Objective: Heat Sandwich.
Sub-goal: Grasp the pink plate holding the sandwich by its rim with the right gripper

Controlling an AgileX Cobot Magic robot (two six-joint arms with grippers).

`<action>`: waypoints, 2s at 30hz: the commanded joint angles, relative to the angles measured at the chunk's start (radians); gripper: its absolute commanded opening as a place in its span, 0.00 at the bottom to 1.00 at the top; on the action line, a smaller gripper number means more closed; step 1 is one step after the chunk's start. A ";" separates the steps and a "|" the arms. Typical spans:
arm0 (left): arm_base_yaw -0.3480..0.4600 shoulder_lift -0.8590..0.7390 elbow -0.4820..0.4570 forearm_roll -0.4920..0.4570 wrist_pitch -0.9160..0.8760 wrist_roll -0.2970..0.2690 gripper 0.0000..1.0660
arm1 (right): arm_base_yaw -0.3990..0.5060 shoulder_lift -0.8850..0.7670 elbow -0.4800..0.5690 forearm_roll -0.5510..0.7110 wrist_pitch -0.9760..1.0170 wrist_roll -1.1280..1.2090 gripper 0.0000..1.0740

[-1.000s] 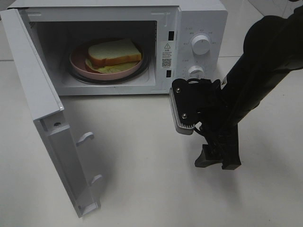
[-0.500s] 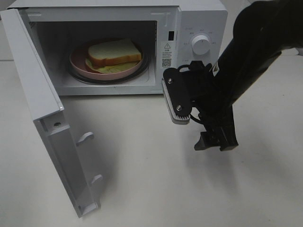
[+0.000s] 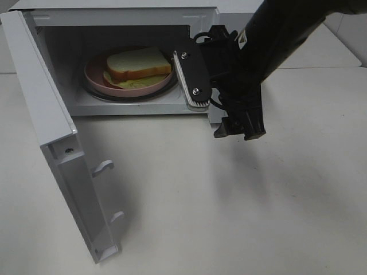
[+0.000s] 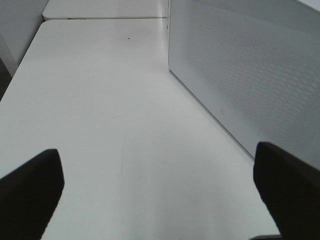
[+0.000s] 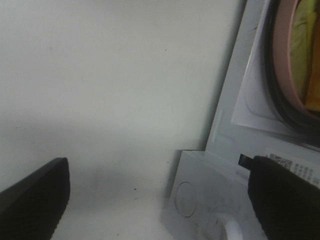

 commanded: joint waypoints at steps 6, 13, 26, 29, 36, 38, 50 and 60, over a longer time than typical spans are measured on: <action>0.001 -0.022 0.003 0.001 -0.003 -0.004 0.92 | 0.033 0.110 -0.106 -0.021 0.006 0.015 0.84; 0.001 -0.022 0.003 0.001 -0.003 -0.004 0.92 | 0.049 0.211 -0.217 -0.020 0.002 0.025 0.84; 0.001 -0.022 0.003 0.001 -0.003 -0.004 0.92 | 0.049 0.367 -0.399 -0.020 -0.011 0.057 0.83; 0.001 -0.022 0.003 0.001 -0.003 -0.004 0.92 | 0.049 0.391 -0.424 -0.020 -0.012 0.057 0.83; 0.001 -0.022 0.003 0.001 -0.003 -0.004 0.92 | 0.049 0.488 -0.533 -0.020 -0.013 0.080 0.82; 0.001 -0.022 0.003 0.001 -0.003 -0.004 0.92 | 0.049 0.522 -0.582 -0.020 -0.011 0.094 0.82; 0.001 -0.022 0.003 0.027 -0.003 -0.009 0.92 | 0.049 0.643 -0.734 -0.021 0.013 0.106 0.80; 0.001 -0.022 0.003 0.056 -0.004 -0.012 0.92 | 0.043 0.726 -0.812 -0.016 0.025 0.106 0.78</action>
